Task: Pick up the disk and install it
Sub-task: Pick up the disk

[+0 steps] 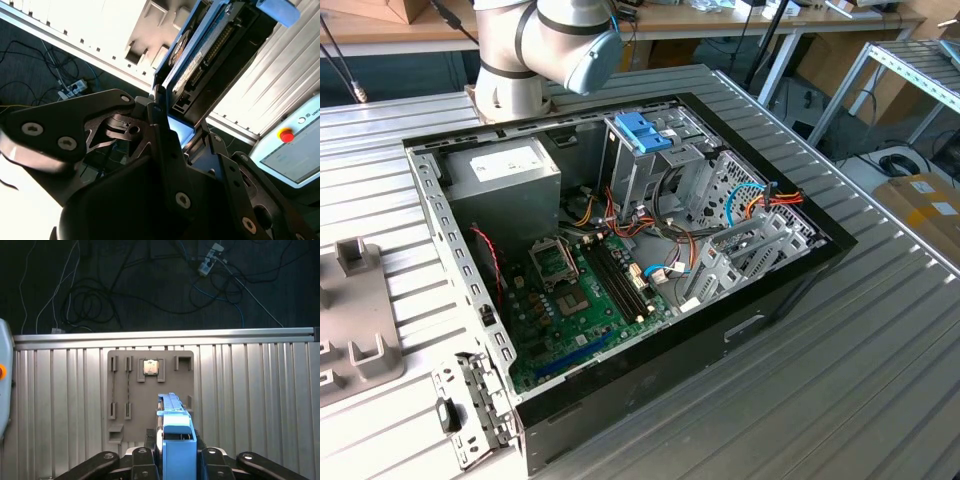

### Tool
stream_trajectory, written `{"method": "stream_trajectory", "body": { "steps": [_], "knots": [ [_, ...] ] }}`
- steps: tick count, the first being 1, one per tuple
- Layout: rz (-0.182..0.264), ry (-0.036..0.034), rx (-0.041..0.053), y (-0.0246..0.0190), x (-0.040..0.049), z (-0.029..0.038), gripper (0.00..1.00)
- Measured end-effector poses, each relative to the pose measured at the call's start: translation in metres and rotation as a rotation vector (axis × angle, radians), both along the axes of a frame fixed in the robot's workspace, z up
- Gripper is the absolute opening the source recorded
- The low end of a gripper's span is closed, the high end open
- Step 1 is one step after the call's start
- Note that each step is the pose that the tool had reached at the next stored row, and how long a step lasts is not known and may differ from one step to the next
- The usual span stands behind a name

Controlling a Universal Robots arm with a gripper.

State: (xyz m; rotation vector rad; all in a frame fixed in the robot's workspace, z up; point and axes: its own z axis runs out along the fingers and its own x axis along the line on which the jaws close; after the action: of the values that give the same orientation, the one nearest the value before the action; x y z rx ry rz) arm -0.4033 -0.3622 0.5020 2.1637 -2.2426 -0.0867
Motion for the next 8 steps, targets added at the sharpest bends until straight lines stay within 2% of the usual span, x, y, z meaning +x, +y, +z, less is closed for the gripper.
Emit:
{"method": "stream_trajectory", "body": {
  "steps": [8],
  "knots": [
    [0.0, 0.0, 0.0, 0.0, 0.0012, 0.0, 0.37]
  ]
}}
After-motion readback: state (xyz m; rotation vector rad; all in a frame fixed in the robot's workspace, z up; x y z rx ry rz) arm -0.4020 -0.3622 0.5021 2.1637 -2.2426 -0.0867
